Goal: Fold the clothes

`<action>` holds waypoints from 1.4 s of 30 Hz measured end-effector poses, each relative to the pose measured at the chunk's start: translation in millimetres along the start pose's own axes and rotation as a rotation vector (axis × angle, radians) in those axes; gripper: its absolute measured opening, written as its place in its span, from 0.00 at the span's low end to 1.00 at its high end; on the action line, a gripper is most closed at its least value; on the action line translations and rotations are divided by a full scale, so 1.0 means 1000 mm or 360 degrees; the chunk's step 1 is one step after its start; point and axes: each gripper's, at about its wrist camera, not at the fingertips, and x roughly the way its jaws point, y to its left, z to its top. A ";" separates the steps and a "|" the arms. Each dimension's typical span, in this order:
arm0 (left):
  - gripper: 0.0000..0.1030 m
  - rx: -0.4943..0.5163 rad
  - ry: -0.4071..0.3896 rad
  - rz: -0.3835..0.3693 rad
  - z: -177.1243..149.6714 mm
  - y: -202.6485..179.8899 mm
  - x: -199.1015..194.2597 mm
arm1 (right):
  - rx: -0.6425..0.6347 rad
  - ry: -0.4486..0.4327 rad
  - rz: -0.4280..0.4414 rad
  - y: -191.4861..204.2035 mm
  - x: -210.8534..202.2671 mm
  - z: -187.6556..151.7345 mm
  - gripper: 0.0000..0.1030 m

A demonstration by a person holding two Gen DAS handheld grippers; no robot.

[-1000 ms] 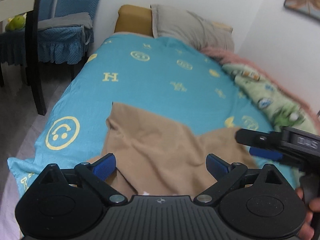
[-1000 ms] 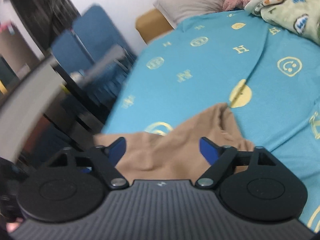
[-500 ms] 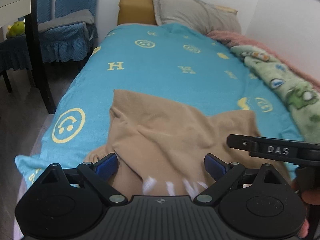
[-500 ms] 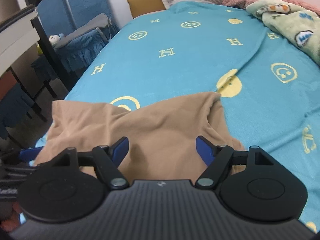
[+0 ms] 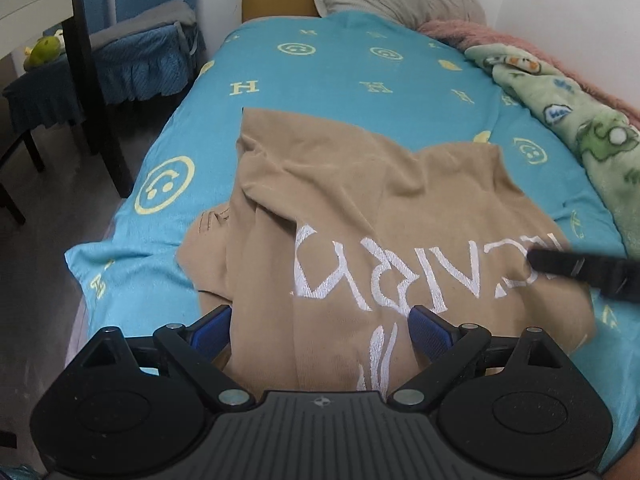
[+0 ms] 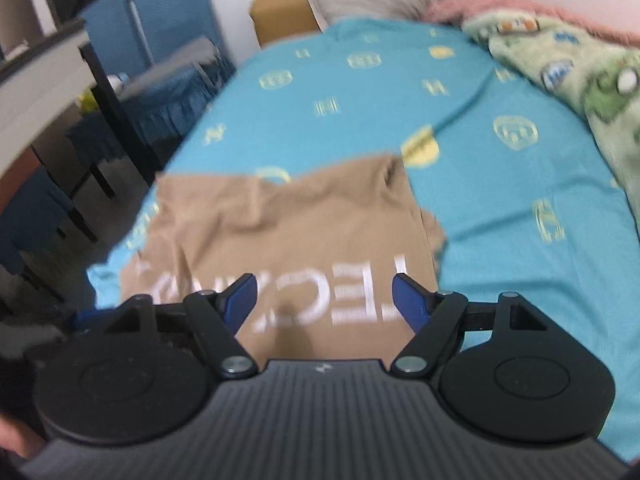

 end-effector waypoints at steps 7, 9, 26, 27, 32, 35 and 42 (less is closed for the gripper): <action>0.93 -0.0125 -0.0083 -0.0166 0.000 0.013 -0.037 | 0.0080 0.0091 -0.0023 -0.007 0.012 -0.009 0.74; 0.93 -0.0209 -0.0075 -0.0290 0.000 0.020 -0.047 | 0.0142 0.0084 0.0006 -0.010 0.009 -0.008 0.74; 0.94 -0.1211 0.0435 -0.1032 -0.036 0.046 0.034 | 0.1379 0.0212 0.0592 -0.084 -0.010 -0.048 0.76; 0.94 -0.1234 0.0417 -0.1031 -0.035 0.047 0.035 | 0.1456 0.0238 0.0602 -0.086 -0.003 -0.053 0.76; 0.94 -0.1361 0.0410 -0.1064 -0.038 0.051 0.041 | 0.1731 0.0287 0.0579 -0.090 0.025 -0.074 0.73; 0.94 -0.1366 0.0408 -0.1075 -0.037 0.049 0.043 | 0.1728 0.0217 0.0505 -0.086 0.028 -0.074 0.54; 0.96 -0.1359 0.0378 -0.1178 -0.031 0.046 0.041 | 0.1388 -0.0002 0.0479 -0.061 0.010 -0.051 0.17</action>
